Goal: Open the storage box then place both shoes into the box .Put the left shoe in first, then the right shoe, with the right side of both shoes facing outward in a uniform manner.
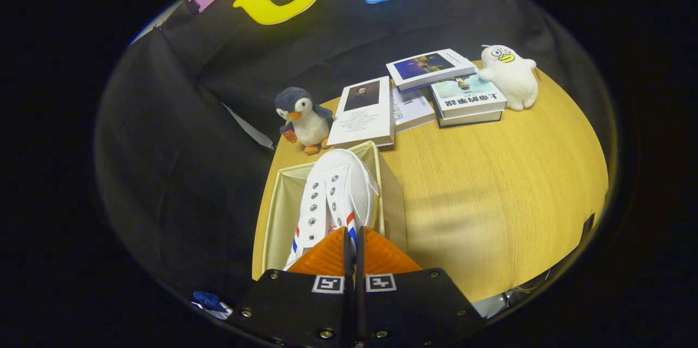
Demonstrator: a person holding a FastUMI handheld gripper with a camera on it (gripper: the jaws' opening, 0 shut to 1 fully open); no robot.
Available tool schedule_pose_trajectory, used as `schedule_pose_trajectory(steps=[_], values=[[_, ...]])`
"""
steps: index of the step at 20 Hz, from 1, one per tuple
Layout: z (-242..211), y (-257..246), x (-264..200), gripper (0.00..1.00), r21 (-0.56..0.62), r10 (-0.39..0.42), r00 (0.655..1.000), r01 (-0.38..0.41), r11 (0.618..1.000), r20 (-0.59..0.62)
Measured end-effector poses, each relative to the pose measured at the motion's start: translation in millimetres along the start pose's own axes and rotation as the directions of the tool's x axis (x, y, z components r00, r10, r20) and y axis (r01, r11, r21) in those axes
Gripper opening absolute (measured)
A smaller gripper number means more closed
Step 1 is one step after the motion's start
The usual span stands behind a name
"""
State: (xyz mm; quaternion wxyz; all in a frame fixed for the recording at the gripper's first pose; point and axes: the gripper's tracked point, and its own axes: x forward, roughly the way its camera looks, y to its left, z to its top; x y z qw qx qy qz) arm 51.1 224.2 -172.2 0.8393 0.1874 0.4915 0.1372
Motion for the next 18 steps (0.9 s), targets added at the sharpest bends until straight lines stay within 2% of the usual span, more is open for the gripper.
schedule_pose_trajectory(steps=[3,5,8,15,18], values=[[-3.4,3.3,9.7,0.01,-0.049,-0.024,1.000,0.024,0.999,0.015],[10.4,14.1,5.0,0.36,-0.064,0.002,0.997,0.003,0.998,0.079],[34.2,8.4,-10.5,0.99,-0.110,-0.022,0.985,0.041,0.993,0.169],[61.3,-7.6,-60.3,0.98,-0.154,-0.017,0.951,0.068,0.986,0.308],[73.9,-32.7,-90.6,0.98,-0.185,-0.037,0.929,0.113,0.976,0.369]])
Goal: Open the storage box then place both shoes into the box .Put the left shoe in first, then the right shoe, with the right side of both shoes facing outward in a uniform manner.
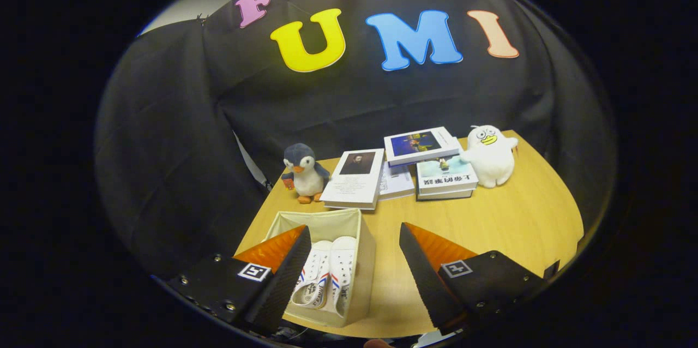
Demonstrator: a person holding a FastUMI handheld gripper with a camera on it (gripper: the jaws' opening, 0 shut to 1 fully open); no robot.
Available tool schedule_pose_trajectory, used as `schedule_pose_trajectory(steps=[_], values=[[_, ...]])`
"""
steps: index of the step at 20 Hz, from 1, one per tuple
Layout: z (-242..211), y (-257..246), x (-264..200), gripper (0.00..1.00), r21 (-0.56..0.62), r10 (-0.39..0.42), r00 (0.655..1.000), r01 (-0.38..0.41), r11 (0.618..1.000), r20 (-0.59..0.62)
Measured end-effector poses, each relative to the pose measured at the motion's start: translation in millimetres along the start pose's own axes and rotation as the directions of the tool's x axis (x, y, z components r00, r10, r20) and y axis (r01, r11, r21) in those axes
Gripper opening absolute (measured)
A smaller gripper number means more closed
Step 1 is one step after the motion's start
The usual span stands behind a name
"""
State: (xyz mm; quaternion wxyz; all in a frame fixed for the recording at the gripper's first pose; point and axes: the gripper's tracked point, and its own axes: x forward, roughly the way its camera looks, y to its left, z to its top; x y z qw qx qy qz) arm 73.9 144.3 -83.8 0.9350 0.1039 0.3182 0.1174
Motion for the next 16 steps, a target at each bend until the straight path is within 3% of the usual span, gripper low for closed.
schedule_pose_trajectory(steps=[7,13,16], values=[[46.5,-72.8,-64.1,0.98,-0.100,-0.070,0.984,0.087,0.991,0.165],[67.6,-109.1,-108.3,0.98,-0.152,-0.107,0.947,0.159,0.976,0.303],[78.1,-129.5,-127.6,0.98,-0.153,-0.141,0.911,0.214,0.965,0.387]])
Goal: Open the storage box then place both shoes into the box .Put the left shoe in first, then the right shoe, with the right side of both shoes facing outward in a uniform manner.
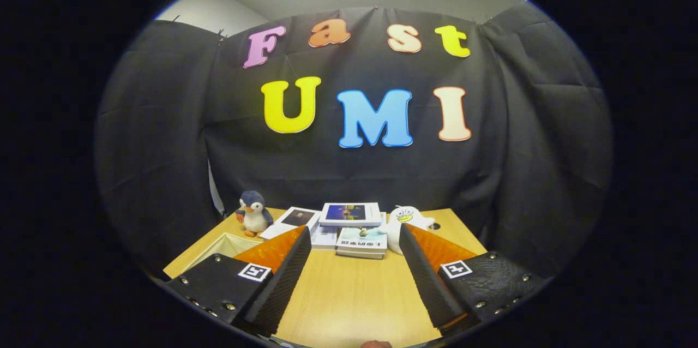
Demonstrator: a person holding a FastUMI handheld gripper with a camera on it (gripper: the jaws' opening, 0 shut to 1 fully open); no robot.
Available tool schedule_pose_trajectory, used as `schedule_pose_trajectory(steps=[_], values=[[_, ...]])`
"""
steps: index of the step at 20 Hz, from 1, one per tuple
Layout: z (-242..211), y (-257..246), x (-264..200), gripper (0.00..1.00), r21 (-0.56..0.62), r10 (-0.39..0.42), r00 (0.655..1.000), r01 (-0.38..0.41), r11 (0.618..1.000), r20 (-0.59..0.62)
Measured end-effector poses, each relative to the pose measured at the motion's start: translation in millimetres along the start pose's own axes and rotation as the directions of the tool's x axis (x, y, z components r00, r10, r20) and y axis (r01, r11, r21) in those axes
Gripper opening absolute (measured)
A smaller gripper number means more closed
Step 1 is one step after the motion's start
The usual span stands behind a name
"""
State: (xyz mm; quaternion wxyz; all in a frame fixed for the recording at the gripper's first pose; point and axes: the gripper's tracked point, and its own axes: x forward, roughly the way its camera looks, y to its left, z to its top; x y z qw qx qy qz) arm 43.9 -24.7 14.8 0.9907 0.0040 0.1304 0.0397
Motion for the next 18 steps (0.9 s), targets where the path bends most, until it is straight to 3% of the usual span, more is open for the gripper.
schedule_pose_trajectory(steps=[4,18], values=[[9.6,-25.6,-11.8,0.98,-0.037,-0.070,0.995,0.073,0.997,0.066],[32.8,-31.7,-23.4,0.97,-0.022,-0.067,0.988,0.070,0.997,0.141]])
